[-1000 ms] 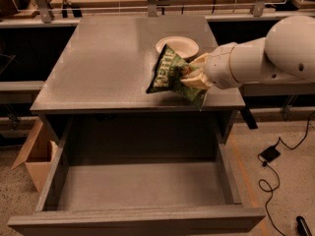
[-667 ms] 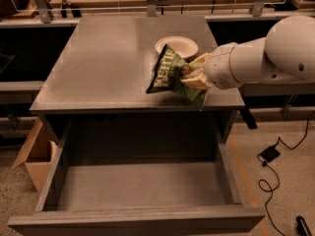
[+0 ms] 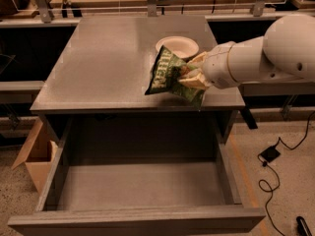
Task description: Pick green jalapeno chip bag from top drawer and place on counter
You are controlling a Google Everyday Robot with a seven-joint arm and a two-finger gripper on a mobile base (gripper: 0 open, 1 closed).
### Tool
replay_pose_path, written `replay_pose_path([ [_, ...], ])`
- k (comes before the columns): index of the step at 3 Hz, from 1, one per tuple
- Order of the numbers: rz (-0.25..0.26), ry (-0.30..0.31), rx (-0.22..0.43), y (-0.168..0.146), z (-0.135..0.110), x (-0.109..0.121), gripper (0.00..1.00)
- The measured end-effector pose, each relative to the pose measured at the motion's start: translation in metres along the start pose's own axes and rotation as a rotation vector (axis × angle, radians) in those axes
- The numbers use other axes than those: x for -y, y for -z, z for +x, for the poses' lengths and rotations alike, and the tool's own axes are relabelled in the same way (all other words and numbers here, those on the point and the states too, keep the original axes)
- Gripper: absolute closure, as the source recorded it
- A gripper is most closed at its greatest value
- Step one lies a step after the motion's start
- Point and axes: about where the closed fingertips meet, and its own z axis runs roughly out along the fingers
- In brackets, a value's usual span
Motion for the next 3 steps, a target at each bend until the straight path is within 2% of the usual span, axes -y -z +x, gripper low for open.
replay_pose_path([
  [1,-0.001,0.004,0.001,-0.0003,-0.0024,-0.0009,0.12],
  [2,-0.003,0.007,0.002,-0.0006,-0.0045,-0.0016,0.00],
  [3,-0.003,0.007,0.002,-0.0006,-0.0045,-0.0016,0.00],
])
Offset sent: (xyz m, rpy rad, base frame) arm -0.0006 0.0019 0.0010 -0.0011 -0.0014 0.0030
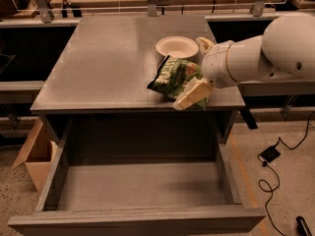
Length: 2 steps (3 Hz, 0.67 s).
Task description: Pick green jalapeno chip bag from top drawer and place on counter
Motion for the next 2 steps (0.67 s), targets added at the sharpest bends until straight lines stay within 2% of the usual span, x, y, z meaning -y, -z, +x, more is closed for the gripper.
replay_pose_path([
  [2,0.136,-0.079,-0.084,0.051,0.033,0.036,0.00],
])
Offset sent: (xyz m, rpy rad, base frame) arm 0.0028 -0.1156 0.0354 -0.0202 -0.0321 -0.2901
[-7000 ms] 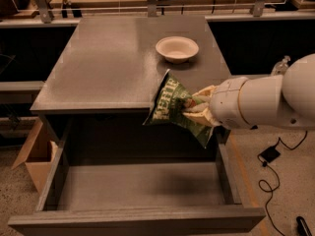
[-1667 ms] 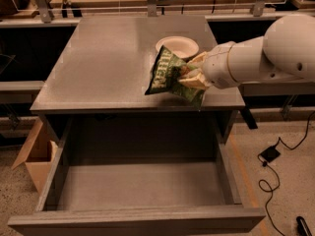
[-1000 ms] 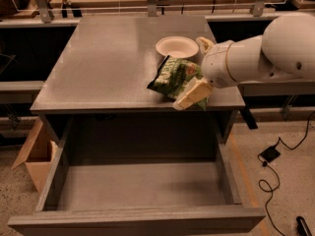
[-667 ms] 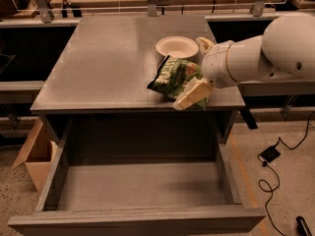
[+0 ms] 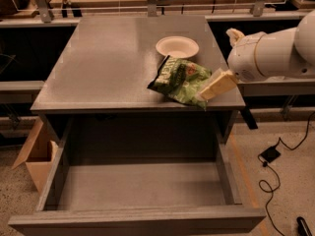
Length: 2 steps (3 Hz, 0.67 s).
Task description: Pick green jalapeno chip bag from top drawer and place on counter
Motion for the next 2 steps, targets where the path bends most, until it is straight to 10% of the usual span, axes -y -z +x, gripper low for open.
replay_pose_path([
  [2,0.108,-0.050,-0.038,0.0486,0.0113,0.0102,0.00],
])
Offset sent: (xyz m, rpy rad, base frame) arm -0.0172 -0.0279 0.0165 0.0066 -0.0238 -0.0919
